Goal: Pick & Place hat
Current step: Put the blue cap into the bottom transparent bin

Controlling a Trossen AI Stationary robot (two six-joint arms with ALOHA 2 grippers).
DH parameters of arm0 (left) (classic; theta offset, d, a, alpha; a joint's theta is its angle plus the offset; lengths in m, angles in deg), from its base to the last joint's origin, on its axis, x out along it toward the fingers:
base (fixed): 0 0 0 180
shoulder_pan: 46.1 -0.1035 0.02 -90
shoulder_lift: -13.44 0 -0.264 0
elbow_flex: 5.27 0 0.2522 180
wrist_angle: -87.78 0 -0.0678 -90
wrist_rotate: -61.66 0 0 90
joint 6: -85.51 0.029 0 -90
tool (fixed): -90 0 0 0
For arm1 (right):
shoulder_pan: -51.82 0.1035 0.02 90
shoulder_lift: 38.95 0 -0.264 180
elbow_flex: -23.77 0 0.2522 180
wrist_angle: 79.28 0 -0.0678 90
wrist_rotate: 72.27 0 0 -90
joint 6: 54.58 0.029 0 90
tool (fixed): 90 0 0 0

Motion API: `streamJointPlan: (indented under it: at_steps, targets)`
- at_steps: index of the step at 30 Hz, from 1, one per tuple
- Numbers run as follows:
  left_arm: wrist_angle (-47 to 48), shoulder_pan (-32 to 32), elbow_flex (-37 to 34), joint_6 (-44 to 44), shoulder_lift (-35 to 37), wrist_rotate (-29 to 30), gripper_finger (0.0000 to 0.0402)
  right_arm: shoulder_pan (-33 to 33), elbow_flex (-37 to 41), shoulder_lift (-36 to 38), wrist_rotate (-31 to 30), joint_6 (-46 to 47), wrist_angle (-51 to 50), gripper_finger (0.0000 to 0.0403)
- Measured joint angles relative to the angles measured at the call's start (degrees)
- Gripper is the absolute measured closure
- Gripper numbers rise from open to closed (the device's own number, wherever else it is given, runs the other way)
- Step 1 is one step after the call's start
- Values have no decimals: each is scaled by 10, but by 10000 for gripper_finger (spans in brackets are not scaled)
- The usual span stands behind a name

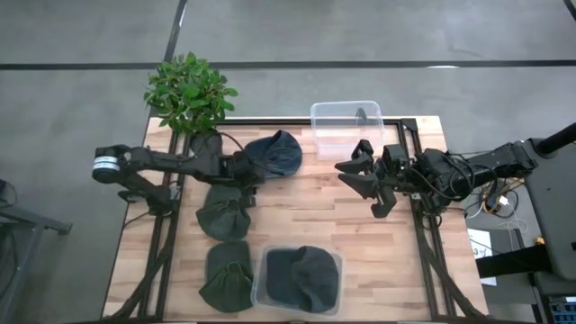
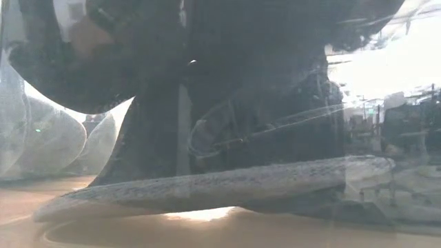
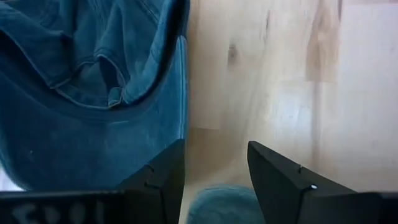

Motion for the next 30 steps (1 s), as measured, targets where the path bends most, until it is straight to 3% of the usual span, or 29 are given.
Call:
streamJointPlan:
  at_steps: [12, 20, 25, 30]
  targets:
    - [-111, -30, -42, 21, -3, 5, 236, 0, 0, 0, -30, 2, -1, 275]
    - [-134, -43, -42, 20, -60, -11, 236, 0, 1, 0, -32, 1, -2, 275]
    - [-166, -46, -38, 32, -85, 55, 236, 0, 1, 0, -34, 4, -2, 275]
    - [-166, -56, -16, 46, -98, 54, 261, 0, 1, 0, -45, 6, -2, 275]
